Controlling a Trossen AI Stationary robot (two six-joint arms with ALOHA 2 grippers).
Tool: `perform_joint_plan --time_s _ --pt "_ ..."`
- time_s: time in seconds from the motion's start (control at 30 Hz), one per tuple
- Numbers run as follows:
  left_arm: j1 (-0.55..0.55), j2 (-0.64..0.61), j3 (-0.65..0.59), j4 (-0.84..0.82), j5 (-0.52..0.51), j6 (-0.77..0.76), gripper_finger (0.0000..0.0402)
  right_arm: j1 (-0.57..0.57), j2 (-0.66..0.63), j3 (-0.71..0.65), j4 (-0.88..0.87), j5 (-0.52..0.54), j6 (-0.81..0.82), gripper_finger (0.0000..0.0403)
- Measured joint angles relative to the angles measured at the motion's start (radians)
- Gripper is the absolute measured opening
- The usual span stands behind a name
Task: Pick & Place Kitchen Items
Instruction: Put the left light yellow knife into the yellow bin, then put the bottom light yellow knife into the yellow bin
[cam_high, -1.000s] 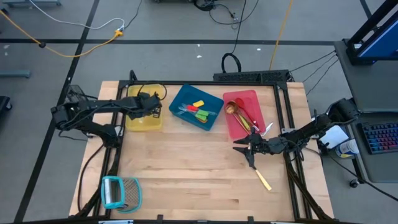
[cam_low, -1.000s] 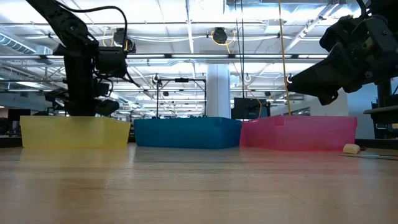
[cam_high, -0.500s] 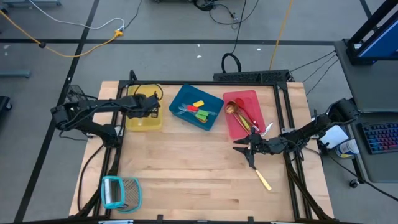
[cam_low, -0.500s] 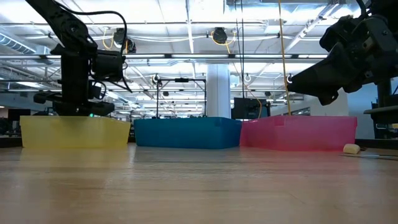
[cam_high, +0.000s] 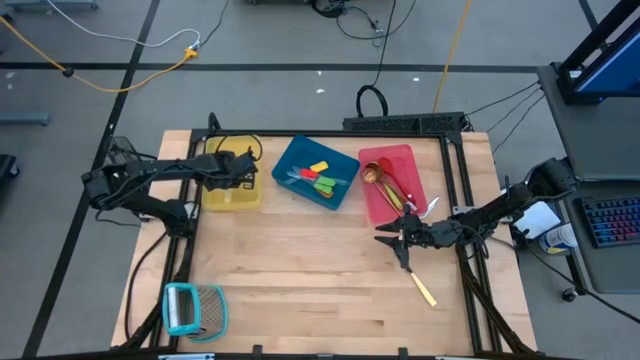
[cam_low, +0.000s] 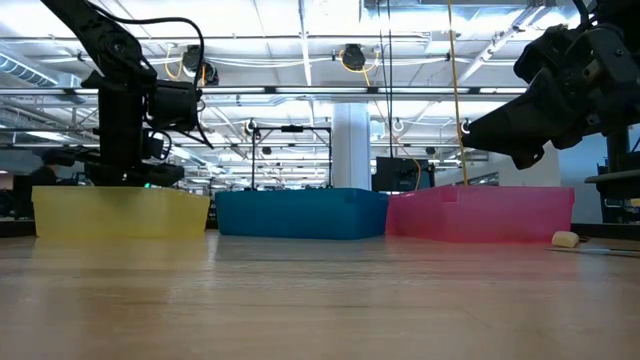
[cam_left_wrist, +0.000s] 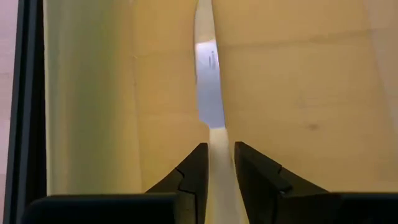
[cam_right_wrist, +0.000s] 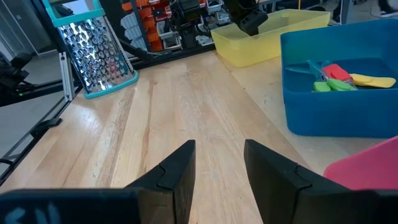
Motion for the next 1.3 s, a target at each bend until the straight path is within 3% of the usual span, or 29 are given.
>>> perform_joint_plan --time_s 0.53,0.87,1.1,1.3 --pt "0.000 0.000 0.000 0.030 0.001 -0.005 0.0088 0.000 0.000 0.000 0.000 0.000 0.000 0.0130" --pt "-0.045 -0.009 0.001 0.070 0.009 0.104 0.0088 0.000 0.000 0.000 -0.001 0.000 -0.054 0.0130" --pt "-0.108 -0.109 0.010 0.069 -0.064 0.116 0.0088 0.000 0.000 0.000 -0.021 0.091 -0.074 0.0130" --pt "-0.181 -0.251 0.026 0.137 -0.098 0.198 0.0088 0.000 0.002 0.001 -0.090 0.104 0.023 0.0130"
